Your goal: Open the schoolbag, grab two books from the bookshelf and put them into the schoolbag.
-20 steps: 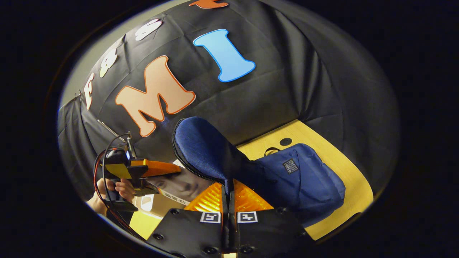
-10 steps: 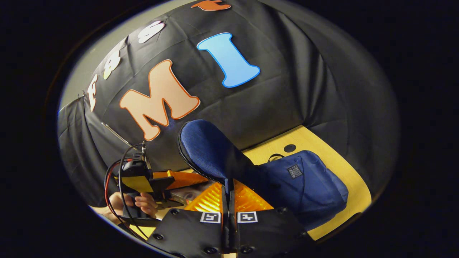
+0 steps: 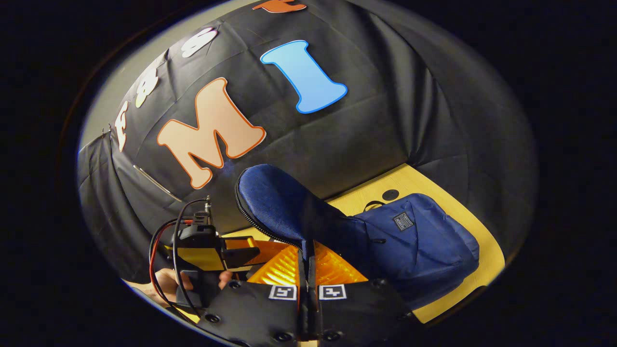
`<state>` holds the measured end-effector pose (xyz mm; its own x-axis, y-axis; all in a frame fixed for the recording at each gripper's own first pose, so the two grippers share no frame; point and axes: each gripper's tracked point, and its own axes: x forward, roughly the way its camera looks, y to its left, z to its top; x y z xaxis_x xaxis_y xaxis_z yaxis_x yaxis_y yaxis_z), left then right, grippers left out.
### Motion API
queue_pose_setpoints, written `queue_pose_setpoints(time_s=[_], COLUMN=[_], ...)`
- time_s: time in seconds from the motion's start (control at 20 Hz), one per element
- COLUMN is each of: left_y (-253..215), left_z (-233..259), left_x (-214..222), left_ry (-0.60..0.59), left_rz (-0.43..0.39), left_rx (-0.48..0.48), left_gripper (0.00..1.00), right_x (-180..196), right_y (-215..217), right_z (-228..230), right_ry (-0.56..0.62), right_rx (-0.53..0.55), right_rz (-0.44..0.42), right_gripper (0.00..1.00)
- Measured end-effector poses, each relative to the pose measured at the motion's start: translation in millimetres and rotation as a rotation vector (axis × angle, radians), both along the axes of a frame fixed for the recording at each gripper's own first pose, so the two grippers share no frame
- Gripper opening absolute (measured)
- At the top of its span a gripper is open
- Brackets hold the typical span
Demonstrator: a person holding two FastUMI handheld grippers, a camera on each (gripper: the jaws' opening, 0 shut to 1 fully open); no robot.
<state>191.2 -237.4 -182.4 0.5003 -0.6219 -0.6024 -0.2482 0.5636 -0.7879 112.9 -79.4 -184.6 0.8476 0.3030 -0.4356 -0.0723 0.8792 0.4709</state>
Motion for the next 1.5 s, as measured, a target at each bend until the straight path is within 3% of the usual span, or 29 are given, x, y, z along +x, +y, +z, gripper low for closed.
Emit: queue_pose_setpoints(time_s=[0.1, 0.15, 0.2, 0.35, 0.6, 0.95, 1.15, 1.3, 1.5], left_y=[-7, -6, -3, 21, 28, 65, 92, 118, 166], left_z=[-9, -12, -17, -19, -8, 75, 132, 186, 219], left_x=[-14, -15, -14, -16, -11, 24, 30, 24, 11], left_ry=[0.041, 0.04, 0.025, -0.076, -0.171, -0.549, -0.765, -0.937, -1.023], left_rz=[-0.089, -0.108, -0.127, -0.244, -0.28, -0.242, -0.169, -0.1, -0.007], left_rx=[0.068, 0.112, 0.164, 0.418, 0.478, 0.629, 0.676, 0.711, 0.84], left_gripper=[0.71, 0.84, 0.81, 0.9, 0.9, 0.9, 0.89, 0.96, 0.96], right_x=[-1, -1, -2, -3, -7, -14, -18, -24, -37], right_y=[0, 0, -1, -5, -6, -1, 0, 3, 15], right_z=[-1, -1, 0, 0, -1, -5, -6, -9, -14], right_ry=[0.004, 0.004, 0.004, 0.005, 0.007, 0.011, 0.011, 0.016, 0.024], right_rx=[-0.003, -0.003, -0.002, 0.005, 0.005, -0.044, -0.085, -0.125, -0.209], right_rz=[0.0, -0.001, -0.003, -0.019, -0.025, -0.005, 0.005, 0.013, 0.055], right_gripper=[0.04, 0.04, 0.03, 0.04, 0.04, 0.03, 0.02, 0.03, 0.07])
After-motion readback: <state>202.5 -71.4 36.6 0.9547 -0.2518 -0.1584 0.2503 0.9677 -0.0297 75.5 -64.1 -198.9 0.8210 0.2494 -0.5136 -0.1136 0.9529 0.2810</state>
